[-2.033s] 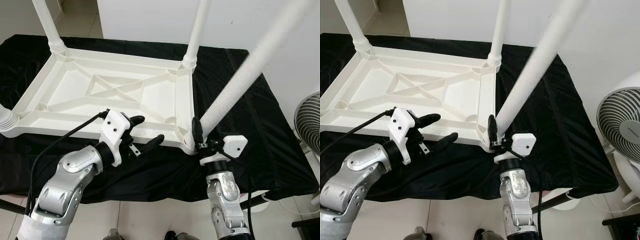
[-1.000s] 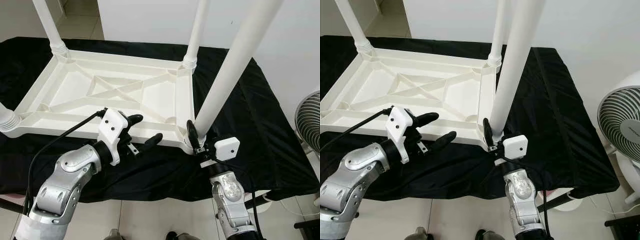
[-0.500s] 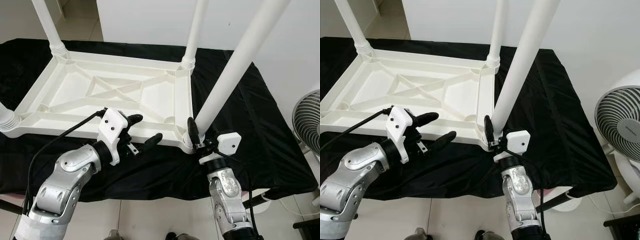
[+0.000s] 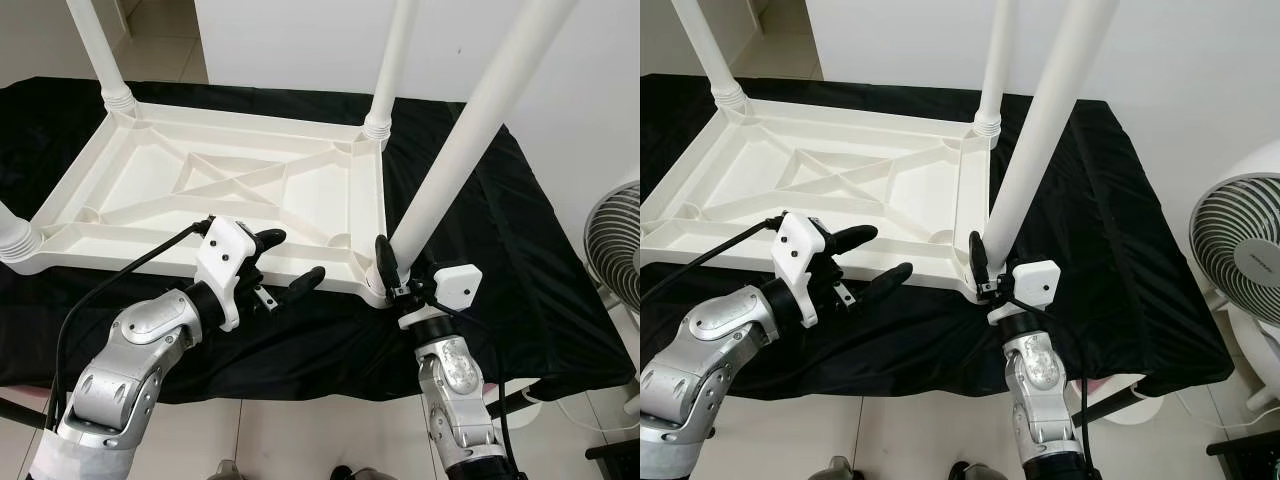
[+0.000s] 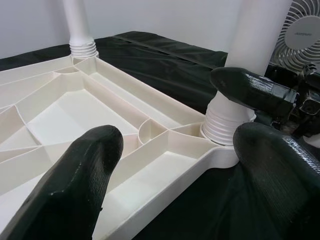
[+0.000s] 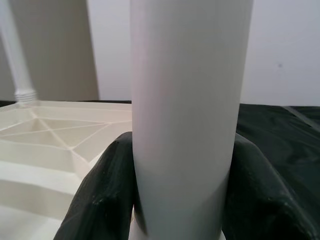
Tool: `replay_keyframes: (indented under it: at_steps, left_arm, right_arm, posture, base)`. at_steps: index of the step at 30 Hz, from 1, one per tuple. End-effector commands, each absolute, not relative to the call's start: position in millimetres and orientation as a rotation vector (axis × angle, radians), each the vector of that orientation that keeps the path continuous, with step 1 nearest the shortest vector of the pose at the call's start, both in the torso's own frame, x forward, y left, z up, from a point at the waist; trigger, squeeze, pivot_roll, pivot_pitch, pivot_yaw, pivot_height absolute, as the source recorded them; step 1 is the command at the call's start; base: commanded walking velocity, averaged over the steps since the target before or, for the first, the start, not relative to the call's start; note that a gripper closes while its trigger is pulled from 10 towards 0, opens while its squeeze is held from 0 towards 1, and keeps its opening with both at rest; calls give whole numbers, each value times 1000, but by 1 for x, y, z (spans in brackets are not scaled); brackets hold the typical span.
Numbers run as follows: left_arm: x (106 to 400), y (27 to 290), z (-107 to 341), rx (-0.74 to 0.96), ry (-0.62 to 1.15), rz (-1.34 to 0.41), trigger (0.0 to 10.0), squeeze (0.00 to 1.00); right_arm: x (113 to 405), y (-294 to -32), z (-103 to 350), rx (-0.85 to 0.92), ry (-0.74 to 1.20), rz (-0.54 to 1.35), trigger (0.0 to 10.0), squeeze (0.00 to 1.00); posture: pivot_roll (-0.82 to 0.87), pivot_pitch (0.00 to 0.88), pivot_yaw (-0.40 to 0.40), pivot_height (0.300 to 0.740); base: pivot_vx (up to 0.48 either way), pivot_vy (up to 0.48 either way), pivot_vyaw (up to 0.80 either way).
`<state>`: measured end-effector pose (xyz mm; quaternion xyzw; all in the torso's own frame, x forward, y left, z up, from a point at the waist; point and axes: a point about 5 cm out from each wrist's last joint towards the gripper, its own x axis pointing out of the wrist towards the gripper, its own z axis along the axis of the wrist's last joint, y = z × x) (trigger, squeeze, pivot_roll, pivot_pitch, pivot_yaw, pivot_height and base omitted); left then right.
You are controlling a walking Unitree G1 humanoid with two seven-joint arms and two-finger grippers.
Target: Building children table
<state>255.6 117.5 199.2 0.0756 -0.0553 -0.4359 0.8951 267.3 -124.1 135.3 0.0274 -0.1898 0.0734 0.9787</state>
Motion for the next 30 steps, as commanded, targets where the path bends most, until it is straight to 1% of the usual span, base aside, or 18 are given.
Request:
replay_keyframes:
  at_steps: [1, 10, 14, 16, 20, 30]
  left_arm:
    - [255, 117, 199, 159, -113, -888, 10000, 0]
    - [255, 118, 199, 160, -115, -885, 10000, 0]
    - [256, 117, 200, 159, -120, -883, 10000, 0]
    - [256, 117, 200, 159, -124, -882, 10000, 0]
    - [256, 117, 199, 157, -125, -873, 10000, 0]
    - [256, 117, 199, 153, -128, -862, 10000, 0]
  right_arm:
    - [260, -137, 94, 40, -165, 54, 10000, 0]
    - [264, -139, 98, 41, -182, 19, 10000, 0]
    - [265, -141, 99, 24, -186, -20, 10000, 0]
    - [265, -140, 97, 21, -183, -80, 10000, 0]
    - [266, -138, 98, -29, -189, -81, 10000, 0]
    - [267, -137, 98, -30, -183, -70, 10000, 0]
  posture:
    - [173, 135, -35, 740]
    - [173, 124, -37, 740]
    - [173, 119, -46, 740]
    - [173, 119, -46, 740]
    - [179, 120, -57, 740]
    - [181, 123, -65, 740]
  base:
    - [0, 0, 0]
    - [0, 0, 0]
    - [0, 0, 0]
    - [0, 0, 0]
    - [0, 0, 0]
    - [0, 0, 0]
